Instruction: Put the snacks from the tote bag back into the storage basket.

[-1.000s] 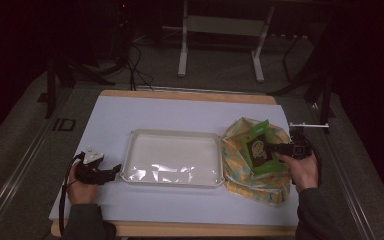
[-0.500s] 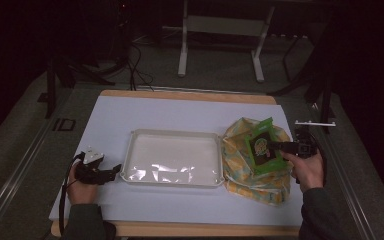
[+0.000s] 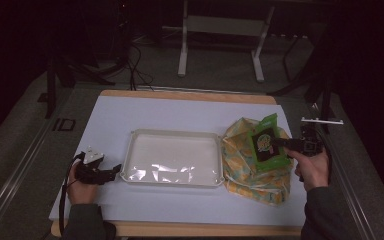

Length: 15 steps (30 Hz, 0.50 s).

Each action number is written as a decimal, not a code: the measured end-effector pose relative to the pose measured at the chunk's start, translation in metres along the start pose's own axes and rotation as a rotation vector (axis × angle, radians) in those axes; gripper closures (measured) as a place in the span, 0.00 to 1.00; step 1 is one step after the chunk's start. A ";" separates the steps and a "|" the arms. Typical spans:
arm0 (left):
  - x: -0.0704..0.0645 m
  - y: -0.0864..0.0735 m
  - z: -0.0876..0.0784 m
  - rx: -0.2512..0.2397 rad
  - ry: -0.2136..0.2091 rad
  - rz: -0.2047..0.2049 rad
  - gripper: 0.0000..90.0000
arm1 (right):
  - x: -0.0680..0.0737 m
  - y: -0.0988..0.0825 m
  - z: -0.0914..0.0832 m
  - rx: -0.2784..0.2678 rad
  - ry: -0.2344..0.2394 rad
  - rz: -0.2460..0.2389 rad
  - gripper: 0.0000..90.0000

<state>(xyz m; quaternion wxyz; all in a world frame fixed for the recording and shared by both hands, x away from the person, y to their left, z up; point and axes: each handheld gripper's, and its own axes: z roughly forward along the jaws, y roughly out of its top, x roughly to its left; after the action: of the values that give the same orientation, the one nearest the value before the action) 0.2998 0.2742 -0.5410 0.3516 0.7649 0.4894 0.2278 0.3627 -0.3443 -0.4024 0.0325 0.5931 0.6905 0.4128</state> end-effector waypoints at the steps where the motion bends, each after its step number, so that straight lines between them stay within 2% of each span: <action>1: 0.000 0.000 0.000 0.000 0.000 0.000 0.25 | 0.000 0.000 0.000 0.000 0.000 0.000 0.81; 15: 0.000 0.000 0.000 -0.001 0.000 0.000 0.25 | 0.009 0.006 -0.005 -0.002 0.030 -0.017 0.81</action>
<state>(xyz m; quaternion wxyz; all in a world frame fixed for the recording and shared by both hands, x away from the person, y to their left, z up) 0.2997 0.2741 -0.5410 0.3520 0.7646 0.4892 0.2282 0.3623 -0.3396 -0.3916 0.0264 0.5807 0.6956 0.4222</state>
